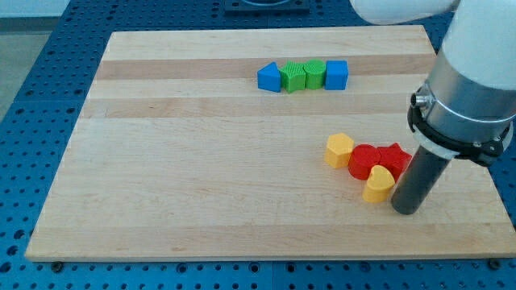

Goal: Move the red star slightly upwards

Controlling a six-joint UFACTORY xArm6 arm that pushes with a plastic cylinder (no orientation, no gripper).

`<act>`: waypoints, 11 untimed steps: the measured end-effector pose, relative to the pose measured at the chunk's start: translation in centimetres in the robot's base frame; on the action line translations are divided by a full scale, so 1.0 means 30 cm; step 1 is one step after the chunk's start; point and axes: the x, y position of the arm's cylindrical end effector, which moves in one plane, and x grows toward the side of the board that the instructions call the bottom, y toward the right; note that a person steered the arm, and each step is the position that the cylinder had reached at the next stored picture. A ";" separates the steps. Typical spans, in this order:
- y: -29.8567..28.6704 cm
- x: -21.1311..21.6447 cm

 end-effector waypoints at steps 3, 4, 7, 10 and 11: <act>0.038 -0.027; 0.038 -0.059; -0.016 -0.071; -0.043 -0.106; -0.043 -0.138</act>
